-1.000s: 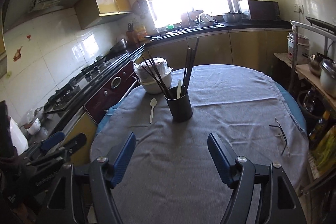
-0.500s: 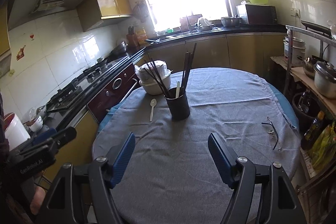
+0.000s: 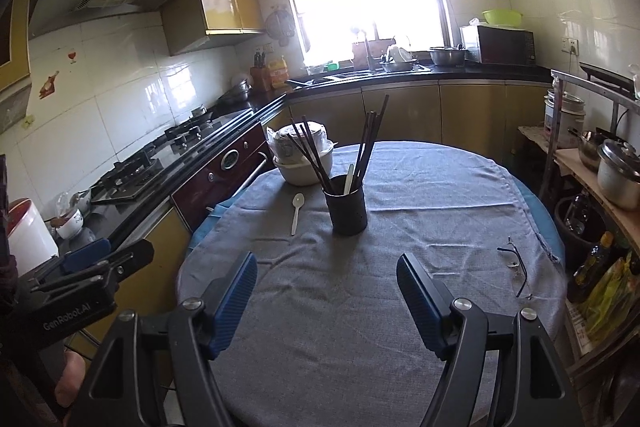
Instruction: Organize utensils
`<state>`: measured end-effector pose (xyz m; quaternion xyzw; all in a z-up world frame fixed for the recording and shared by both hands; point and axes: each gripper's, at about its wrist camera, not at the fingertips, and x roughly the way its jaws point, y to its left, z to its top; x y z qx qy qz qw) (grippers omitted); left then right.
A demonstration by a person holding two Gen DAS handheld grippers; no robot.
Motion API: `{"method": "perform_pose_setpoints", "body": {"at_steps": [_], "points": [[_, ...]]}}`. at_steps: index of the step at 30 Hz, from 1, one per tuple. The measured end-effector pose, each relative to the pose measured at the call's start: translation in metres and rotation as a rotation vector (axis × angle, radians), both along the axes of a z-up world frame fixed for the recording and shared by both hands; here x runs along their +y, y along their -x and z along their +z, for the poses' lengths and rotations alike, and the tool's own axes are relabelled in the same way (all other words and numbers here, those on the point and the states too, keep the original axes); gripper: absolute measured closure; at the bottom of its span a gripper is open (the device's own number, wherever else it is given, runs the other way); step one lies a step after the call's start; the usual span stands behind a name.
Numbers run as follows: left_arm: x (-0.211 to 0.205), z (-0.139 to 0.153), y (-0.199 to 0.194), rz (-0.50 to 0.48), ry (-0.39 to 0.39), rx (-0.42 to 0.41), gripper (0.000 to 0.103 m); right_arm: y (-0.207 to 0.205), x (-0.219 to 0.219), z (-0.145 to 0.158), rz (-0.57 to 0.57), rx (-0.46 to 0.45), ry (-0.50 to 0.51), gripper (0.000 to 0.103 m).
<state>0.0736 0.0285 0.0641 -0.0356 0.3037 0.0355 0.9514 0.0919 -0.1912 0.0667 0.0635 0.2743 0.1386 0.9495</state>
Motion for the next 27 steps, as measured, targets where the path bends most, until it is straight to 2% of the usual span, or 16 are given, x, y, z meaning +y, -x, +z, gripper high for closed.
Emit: {"method": "perform_pose_setpoints", "body": {"at_steps": [14,27], "points": [[0.006,0.000,-0.001,0.027,-0.005,0.006,0.021,0.005,0.003,0.008,0.009,-0.032,0.011,0.028],[-0.001,0.001,0.001,0.033,-0.046,-0.011,0.021,0.004,-0.002,0.008,0.003,-0.040,0.002,0.027]]}}
